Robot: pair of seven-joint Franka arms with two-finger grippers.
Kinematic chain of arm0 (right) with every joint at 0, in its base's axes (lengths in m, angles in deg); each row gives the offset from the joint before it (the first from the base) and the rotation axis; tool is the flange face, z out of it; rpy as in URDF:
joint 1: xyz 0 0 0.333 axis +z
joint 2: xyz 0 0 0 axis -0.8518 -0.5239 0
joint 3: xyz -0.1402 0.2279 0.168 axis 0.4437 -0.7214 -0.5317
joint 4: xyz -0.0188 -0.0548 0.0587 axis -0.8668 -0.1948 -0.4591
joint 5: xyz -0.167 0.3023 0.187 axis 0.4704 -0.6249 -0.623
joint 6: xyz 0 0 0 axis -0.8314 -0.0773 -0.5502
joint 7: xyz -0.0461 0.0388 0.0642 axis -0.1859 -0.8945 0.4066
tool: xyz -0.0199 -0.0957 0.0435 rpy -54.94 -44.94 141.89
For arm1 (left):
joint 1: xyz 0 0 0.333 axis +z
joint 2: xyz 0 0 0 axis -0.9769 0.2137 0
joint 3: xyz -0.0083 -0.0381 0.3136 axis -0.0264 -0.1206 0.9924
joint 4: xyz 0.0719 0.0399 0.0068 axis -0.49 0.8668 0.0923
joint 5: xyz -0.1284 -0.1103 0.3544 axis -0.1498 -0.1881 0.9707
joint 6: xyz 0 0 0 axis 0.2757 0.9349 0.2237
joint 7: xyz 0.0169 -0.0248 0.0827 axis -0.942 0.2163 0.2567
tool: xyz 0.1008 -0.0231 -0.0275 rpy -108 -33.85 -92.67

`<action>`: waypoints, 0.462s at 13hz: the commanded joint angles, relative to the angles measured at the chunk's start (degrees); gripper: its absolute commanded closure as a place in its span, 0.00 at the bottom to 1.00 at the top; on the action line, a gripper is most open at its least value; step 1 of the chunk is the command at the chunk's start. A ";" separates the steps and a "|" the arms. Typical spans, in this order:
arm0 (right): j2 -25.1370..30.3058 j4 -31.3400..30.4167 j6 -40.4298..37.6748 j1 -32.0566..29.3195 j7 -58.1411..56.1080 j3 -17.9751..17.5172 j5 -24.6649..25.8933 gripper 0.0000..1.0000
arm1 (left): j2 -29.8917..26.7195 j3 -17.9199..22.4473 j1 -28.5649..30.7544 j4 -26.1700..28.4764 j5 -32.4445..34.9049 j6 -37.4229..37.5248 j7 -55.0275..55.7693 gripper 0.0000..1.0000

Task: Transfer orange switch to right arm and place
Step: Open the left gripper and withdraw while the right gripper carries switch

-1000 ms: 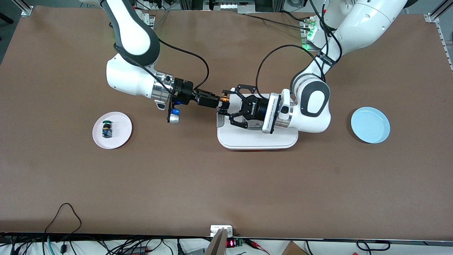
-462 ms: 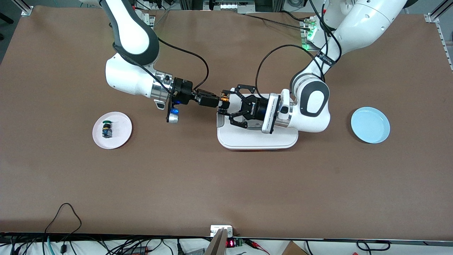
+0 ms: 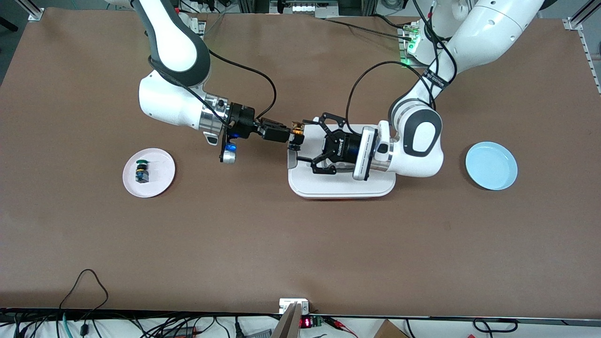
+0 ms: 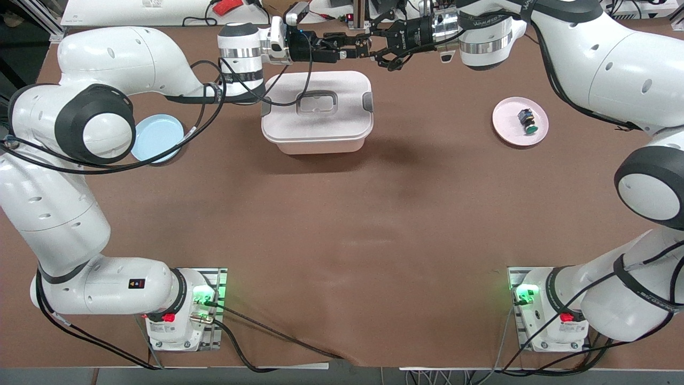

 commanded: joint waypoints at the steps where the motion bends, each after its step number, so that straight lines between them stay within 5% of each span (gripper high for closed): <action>1: 1.29 -0.79 0.07 -1.15 -0.63 -0.13 0.26 0.86 | -1.67 -0.05 0.42 1.32 -1.85 0.95 0.23 0.00; 6: 1.47 -0.70 -7.30 -7.56 -1.33 -0.13 20.25 0.86 | -5.45 0.39 1.74 0.71 3.40 1.66 18.83 0.00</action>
